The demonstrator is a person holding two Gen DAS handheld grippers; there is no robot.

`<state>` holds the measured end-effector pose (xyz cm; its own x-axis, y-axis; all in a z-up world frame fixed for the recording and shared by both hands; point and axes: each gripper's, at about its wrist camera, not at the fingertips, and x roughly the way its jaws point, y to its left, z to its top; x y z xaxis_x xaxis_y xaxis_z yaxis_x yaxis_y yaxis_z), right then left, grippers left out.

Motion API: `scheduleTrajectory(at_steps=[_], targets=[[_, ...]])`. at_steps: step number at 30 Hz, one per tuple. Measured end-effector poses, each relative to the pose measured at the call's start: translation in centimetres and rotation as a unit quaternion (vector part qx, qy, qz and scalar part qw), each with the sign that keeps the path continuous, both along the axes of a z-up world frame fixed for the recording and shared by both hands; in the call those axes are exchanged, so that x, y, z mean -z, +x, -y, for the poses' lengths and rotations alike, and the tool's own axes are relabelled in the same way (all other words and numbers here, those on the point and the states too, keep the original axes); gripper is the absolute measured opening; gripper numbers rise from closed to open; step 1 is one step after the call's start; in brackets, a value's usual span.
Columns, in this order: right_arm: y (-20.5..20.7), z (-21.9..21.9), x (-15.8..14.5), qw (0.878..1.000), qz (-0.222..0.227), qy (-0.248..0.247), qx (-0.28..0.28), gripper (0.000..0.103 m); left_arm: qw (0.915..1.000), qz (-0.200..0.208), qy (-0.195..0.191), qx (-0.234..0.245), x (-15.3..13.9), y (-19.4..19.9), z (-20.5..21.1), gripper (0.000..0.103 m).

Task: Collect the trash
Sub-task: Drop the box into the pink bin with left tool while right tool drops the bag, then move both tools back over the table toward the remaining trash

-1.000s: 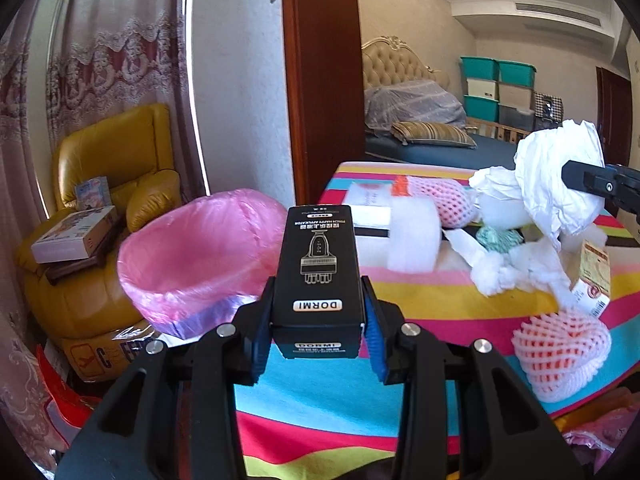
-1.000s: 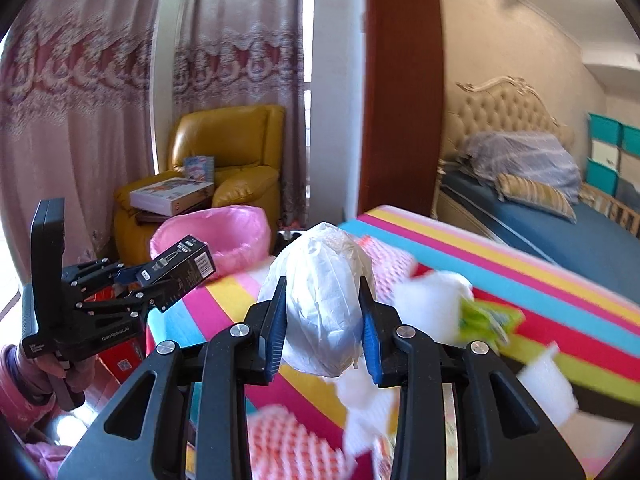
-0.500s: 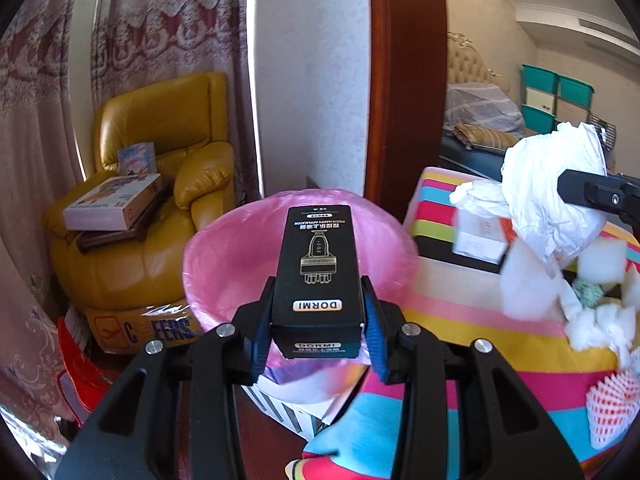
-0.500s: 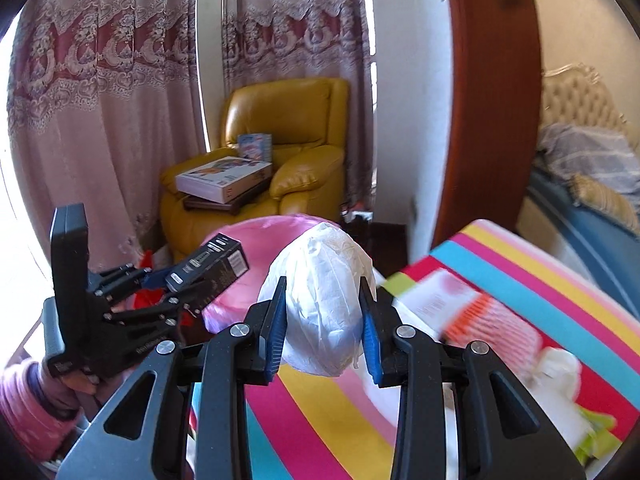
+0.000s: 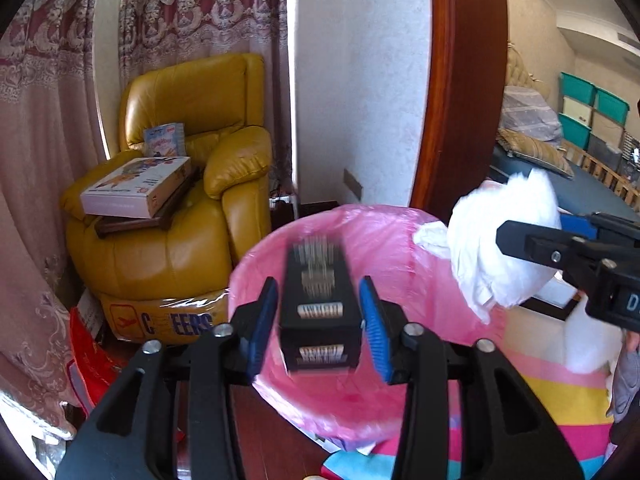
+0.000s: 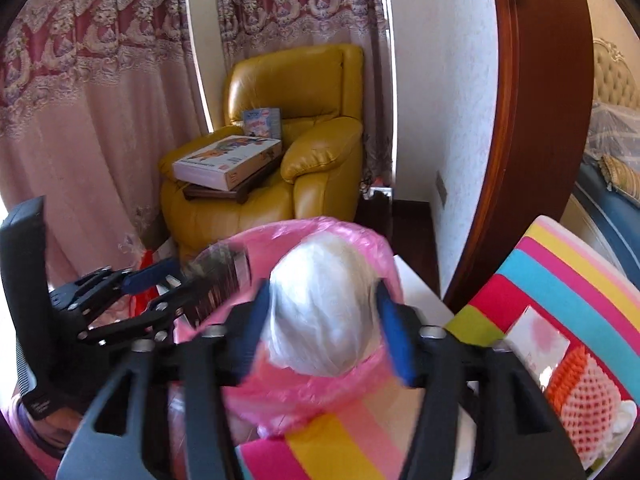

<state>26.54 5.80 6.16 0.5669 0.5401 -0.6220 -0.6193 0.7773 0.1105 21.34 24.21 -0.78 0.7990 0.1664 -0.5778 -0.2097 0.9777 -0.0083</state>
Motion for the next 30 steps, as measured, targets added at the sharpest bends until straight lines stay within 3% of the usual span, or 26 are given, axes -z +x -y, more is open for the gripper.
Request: scheduleTrajectory(at_steps=[2, 11, 21, 30], targets=[[0.2, 0.2, -0.4, 1.0, 0.003, 0.006, 0.004, 0.062, 0.9998, 0.006, 0.006, -0.016, 0.0, -0.2, -0.1, 0.069], [-4.2, 6.1, -3.2, 0.999, 0.035, 0.013, 0.002, 0.069, 0.9983, 0.037, 0.044, -0.006, -0.3, -4.4, 2.9, 0.097], [-11.4, 19.0, -3.2, 0.996, 0.059, 0.003, 0.064, 0.072, 0.9929, 0.047, 0.026, 0.107, -0.1, -10.5, 11.7, 0.098], [-17.7, 30.9, -0.1, 0.984, 0.054, 0.003, 0.168, 0.074, 0.974, 0.031, -0.002, 0.224, 1.4, -15.3, 19.4, 0.098]])
